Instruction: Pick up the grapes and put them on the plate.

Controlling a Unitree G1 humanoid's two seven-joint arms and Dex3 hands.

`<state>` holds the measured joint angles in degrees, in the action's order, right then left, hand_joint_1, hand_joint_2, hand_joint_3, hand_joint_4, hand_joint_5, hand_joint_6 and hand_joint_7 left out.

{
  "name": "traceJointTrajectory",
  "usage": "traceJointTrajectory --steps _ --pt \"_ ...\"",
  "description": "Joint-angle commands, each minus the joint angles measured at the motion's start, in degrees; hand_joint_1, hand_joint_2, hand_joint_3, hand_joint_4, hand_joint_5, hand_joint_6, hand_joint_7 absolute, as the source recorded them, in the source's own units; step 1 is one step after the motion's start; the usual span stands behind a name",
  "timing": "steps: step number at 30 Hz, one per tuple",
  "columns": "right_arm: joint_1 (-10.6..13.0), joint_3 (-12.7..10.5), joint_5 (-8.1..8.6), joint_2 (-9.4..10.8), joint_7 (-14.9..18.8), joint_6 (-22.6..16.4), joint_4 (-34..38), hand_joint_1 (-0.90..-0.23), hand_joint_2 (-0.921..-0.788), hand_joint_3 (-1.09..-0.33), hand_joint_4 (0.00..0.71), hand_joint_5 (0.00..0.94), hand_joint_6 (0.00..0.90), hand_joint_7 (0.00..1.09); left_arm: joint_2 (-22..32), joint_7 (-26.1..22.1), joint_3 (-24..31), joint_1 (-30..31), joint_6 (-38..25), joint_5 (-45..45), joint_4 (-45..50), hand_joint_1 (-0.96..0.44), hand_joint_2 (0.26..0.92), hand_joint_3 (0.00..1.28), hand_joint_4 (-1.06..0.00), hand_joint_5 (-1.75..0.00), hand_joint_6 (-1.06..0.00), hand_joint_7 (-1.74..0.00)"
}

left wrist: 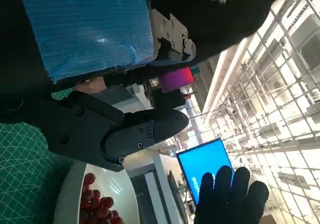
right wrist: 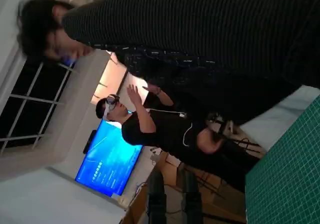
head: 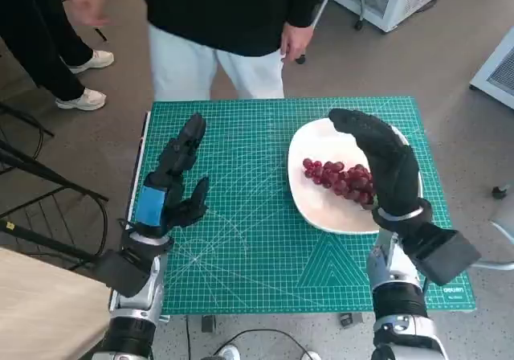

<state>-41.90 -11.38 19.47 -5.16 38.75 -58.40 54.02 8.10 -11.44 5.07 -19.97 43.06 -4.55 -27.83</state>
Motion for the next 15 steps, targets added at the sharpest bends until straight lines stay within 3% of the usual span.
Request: traceJointTrajectory --steps 1,15 --pt "0.1 -0.1 -0.67 -0.6 -0.2 -0.2 0.5 -0.581 -0.921 -0.645 0.218 0.003 0.022 0.35 0.0 0.0 -0.4 -0.6 -0.5 0.5 0.0 -0.63 0.921 0.6 -0.21 0.0 -0.28 -0.02" --pt "0.1 -0.5 -0.79 -1.2 -0.4 -0.4 0.9 -0.591 -0.921 -0.653 0.217 0.002 0.02 0.35 -0.1 0.2 -0.8 -0.8 -1.0 0.8 0.4 -0.63 0.921 0.6 -0.2 0.0 -0.27 -0.01"
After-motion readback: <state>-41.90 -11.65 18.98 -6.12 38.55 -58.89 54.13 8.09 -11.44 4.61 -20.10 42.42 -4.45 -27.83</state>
